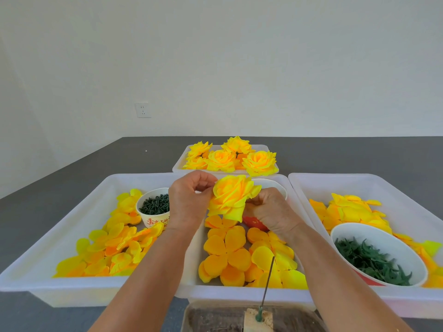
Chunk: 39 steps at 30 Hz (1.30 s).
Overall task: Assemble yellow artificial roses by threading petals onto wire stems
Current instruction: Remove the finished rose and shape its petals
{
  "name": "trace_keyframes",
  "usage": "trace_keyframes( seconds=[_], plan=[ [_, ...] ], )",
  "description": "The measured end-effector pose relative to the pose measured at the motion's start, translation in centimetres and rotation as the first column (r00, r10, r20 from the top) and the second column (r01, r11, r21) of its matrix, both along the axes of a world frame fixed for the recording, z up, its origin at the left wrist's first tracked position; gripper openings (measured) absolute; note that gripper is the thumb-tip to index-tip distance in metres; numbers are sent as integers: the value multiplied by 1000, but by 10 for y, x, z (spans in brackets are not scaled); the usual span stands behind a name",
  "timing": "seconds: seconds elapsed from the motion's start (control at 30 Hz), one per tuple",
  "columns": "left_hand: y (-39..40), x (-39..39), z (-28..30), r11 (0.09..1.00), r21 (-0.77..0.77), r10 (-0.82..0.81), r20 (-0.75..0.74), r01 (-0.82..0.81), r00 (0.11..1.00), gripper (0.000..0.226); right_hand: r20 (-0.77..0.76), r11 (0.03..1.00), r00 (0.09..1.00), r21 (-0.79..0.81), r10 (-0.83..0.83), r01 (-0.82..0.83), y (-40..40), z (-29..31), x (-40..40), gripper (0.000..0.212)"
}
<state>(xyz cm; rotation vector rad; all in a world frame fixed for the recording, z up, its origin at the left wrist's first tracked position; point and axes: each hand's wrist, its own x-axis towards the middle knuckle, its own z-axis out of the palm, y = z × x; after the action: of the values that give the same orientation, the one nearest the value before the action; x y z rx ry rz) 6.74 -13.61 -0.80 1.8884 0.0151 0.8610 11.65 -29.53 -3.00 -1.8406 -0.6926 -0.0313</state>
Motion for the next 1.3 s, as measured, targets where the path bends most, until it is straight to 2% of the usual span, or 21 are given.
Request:
trace_keyframes(
  seconds=[0.1,0.17,0.2,0.23,0.3,0.33,0.37,0.43,0.5,0.57,0.6,0.7,0.8,0.9,1.0,1.13,1.3],
  plan=[
    [2,2,0,970,-230,-95,-60,78,994,15,8,999,1000,13,-30,30,0,1,1,23],
    [5,4,0,892,-429,-208,-106,144,972,18,40,998,997,23,-59,58,-2,1,2,22],
    [5,4,-1,873,-465,-230,-121,150,966,22,54,998,996,19,-66,65,-2,0,3,22],
    [6,4,-2,896,-427,-200,-140,123,970,24,59,998,996,7,-69,69,-2,-1,4,20],
    [5,4,-4,986,-167,-20,-160,-7,987,28,56,996,996,-39,-75,77,-2,-3,3,16],
    [4,4,-5,997,-54,51,-146,-59,988,28,58,995,995,-56,-75,78,-2,-3,3,14],
    [4,4,-6,995,-10,93,-134,-95,987,27,61,995,996,-60,-73,76,-2,-2,3,14],
    [6,5,-7,987,-82,122,-149,-136,981,21,47,997,997,-45,-65,67,-2,-1,2,22],
    [8,6,-6,953,-266,91,-201,-144,975,9,28,998,998,-25,-59,60,-2,0,1,28],
    [6,7,-3,875,-474,-10,-226,-101,974,12,38,996,996,7,-85,84,-1,0,2,24],
    [5,7,-1,845,-529,-49,-232,-83,972,15,51,994,993,35,-108,107,-1,0,3,20],
    [1,4,3,804,-594,-114,-189,-21,975,15,93,978,981,135,-170,156,-2,2,5,10],
    [1,-1,5,798,-603,-127,-139,18,982,18,86,954,966,200,-242,222,-5,3,7,7],
    [-3,-4,6,843,-529,-199,-140,97,970,29,62,922,946,253,-318,294,-6,4,9,4],
    [-7,-5,5,875,-448,-287,-171,185,942,37,73,920,937,234,-341,316,-6,4,8,3],
    [-5,-5,2,873,-431,-327,-177,226,928,19,114,927,933,206,-340,313,-5,3,8,7],
    [-1,-2,3,790,-563,-380,-137,243,915,6,151,936,933,188,-328,298,-3,3,7,3]
  ],
)
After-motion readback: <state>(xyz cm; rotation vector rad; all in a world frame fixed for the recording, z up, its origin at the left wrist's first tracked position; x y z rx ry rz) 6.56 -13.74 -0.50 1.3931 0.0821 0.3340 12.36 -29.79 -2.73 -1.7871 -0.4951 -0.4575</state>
